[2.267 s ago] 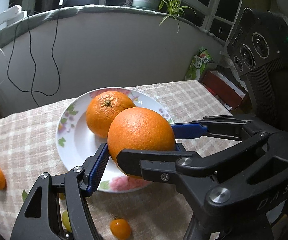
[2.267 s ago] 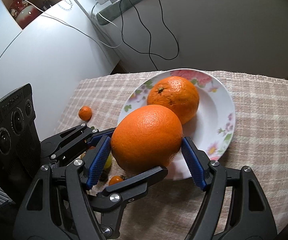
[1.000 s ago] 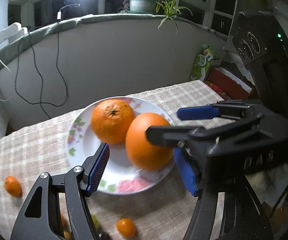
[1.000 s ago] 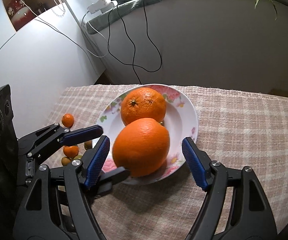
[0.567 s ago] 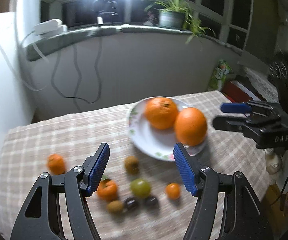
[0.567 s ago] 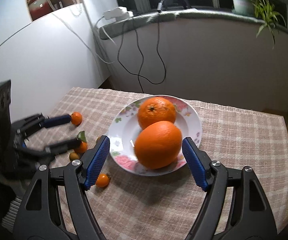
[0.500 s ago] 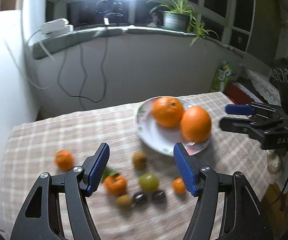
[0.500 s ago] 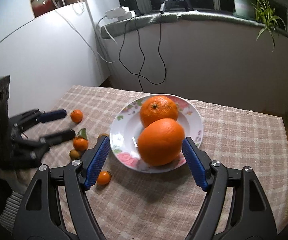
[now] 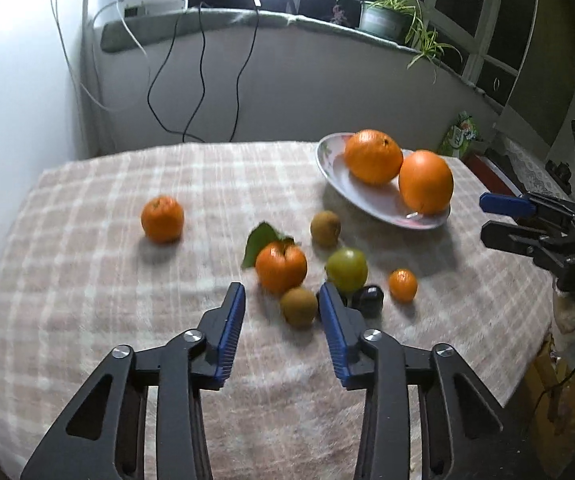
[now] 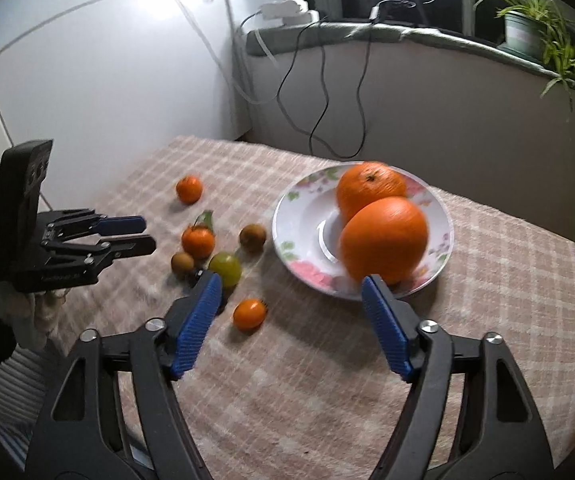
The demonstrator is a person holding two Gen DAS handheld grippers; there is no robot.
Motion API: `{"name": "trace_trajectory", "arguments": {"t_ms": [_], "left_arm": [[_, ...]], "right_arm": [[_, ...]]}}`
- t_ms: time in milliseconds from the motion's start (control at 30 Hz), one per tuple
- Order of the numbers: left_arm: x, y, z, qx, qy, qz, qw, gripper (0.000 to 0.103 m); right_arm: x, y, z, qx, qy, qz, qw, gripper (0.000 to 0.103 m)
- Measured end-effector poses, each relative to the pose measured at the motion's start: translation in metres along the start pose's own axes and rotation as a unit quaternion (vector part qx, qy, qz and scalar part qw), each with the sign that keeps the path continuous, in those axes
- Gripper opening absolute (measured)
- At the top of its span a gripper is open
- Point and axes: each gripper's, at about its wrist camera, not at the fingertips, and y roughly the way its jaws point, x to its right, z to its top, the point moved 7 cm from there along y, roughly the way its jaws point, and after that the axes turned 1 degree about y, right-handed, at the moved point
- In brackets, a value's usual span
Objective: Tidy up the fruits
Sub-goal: 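Withdraw the right gripper from the plate, then move the right gripper down onto the small tangerine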
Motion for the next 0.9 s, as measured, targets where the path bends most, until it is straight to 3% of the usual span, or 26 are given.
{"name": "trace_trajectory", "arguments": {"t_ms": [67,267,900], "left_arm": [[-0.001,0.002,-0.004,-0.004,-0.004,-0.005,1.0000,0.032],[-0.002,0.012,-0.011,-0.014,-0.011,-0.020,0.9996,0.029],[0.002,0.035,-0.008,-0.032,-0.013,-0.032,0.9989,0.029]], "right_arm": [[-0.004,0.006,-0.006,-0.009,0.000,0.007,1.000,0.054],[-0.010,0.027,-0.018,-0.036,0.013,0.027,0.999,0.044],[-0.033,0.065,-0.027,-0.076,-0.011,0.039,0.996,0.038]]}}
